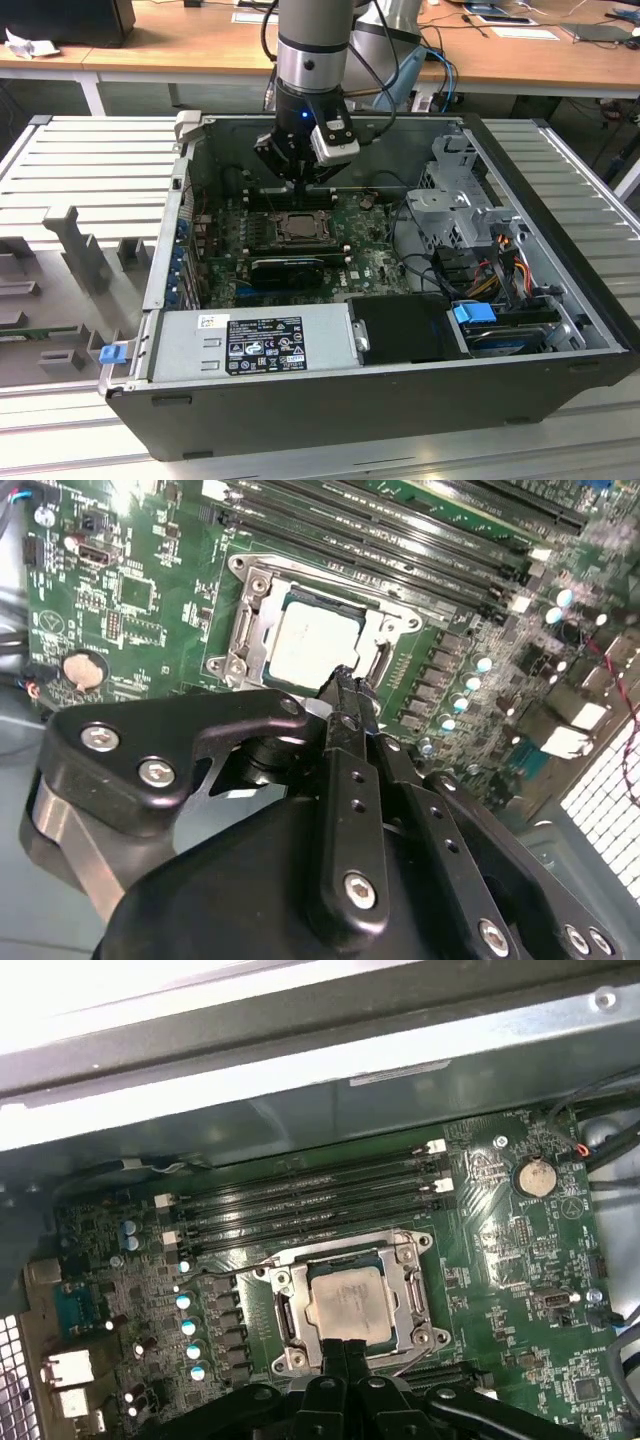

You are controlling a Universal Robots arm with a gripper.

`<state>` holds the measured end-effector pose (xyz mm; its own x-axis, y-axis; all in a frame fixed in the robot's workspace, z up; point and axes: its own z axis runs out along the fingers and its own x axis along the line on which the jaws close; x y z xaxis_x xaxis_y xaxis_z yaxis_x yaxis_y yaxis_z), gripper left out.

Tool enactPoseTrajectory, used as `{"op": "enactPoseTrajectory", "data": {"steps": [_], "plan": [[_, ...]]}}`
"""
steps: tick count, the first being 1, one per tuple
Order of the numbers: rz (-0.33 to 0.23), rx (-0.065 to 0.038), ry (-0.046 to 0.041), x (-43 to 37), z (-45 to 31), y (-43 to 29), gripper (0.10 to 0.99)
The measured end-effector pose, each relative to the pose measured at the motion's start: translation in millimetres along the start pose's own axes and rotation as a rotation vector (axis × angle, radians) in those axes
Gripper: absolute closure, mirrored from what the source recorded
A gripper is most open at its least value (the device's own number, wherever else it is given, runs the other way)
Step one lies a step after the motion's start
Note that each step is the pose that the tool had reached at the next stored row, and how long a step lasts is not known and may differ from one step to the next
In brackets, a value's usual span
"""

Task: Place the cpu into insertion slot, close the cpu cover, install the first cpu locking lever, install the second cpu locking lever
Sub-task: 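Install the first cpu locking lever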

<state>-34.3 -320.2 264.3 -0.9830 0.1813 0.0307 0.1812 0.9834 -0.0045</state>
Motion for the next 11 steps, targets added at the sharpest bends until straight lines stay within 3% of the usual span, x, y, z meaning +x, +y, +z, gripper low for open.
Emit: {"op": "enactPoseTrajectory", "data": {"steps": [3,11], "plan": [[-0.047,0.001,-0.0004,0.1,-3.2,0.0,0.980],[-0.178,0.005,-0.0009,0.8,-3.3,-0.2,0.980]]}}
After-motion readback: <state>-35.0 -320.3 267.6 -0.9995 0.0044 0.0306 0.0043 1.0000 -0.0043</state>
